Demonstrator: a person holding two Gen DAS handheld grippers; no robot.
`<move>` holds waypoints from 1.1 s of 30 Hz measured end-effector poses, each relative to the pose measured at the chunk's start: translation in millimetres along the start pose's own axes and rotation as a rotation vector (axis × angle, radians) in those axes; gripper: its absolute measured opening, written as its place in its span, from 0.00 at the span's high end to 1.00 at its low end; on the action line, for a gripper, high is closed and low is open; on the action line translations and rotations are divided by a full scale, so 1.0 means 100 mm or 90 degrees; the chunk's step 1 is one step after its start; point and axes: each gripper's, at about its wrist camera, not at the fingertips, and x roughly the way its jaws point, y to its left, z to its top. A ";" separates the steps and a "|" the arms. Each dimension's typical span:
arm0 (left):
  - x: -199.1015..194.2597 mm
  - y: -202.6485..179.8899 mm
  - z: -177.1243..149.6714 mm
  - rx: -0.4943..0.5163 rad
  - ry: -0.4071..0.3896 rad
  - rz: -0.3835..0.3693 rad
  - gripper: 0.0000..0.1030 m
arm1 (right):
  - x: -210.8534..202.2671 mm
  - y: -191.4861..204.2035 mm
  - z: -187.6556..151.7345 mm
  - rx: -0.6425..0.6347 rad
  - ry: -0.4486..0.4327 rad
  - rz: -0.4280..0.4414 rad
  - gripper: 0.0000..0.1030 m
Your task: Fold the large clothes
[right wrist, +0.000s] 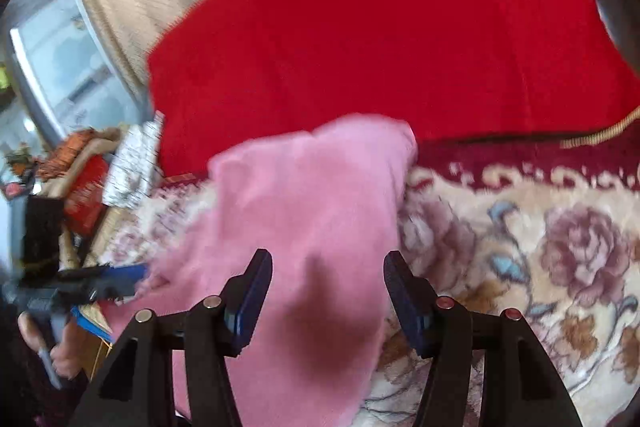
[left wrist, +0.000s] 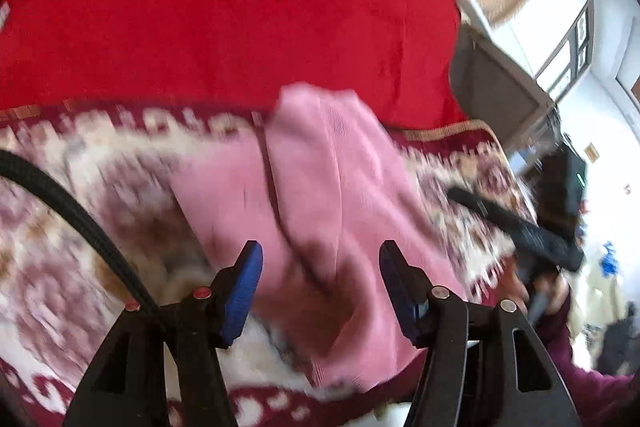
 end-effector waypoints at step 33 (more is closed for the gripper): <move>0.92 0.07 0.14 -0.010 -0.013 0.219 0.81 | 0.33 0.42 -0.50 -0.076 0.096 0.110 0.60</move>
